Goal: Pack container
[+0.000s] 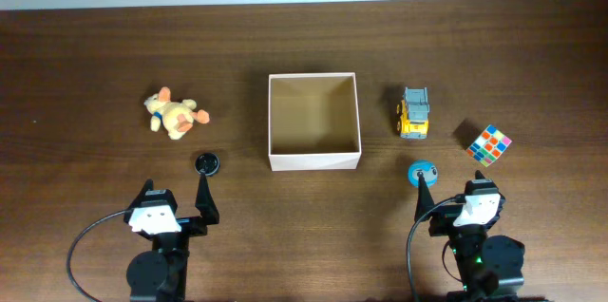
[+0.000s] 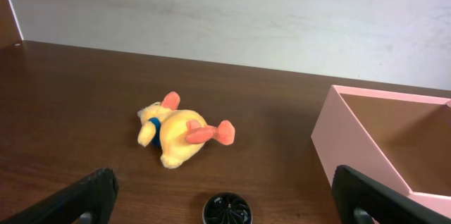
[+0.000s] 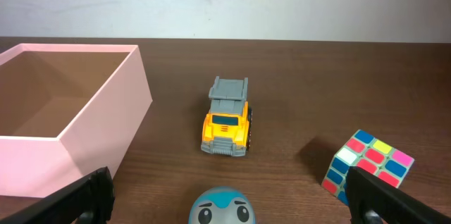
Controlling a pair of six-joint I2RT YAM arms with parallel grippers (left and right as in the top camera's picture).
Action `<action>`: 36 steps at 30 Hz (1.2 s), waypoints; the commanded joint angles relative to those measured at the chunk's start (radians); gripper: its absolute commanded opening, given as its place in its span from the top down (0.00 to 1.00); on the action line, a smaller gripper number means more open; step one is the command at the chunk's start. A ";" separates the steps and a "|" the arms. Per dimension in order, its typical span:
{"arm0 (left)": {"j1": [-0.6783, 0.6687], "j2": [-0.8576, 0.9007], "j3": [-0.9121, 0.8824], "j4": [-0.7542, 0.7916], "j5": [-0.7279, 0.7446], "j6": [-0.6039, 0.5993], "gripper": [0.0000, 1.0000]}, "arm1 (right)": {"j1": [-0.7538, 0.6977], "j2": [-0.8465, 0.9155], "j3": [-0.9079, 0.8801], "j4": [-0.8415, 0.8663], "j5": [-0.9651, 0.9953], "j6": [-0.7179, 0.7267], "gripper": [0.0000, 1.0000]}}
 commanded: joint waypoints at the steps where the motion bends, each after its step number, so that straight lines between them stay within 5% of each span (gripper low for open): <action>1: 0.003 -0.010 -0.006 0.002 0.014 0.016 0.01 | 0.008 -0.010 -0.009 0.003 -0.031 -0.006 0.02; 17: 0.003 -0.010 -0.006 0.002 0.014 0.016 0.01 | 0.008 -0.007 0.089 0.086 -0.163 0.126 0.01; 27: 0.003 -0.010 -0.006 0.002 0.014 0.016 0.01 | 0.008 0.164 0.534 -0.301 -0.143 0.121 0.01; 36: 0.003 -0.010 -0.006 0.002 0.014 0.016 0.01 | 0.008 0.697 1.051 -0.714 -0.036 0.050 0.01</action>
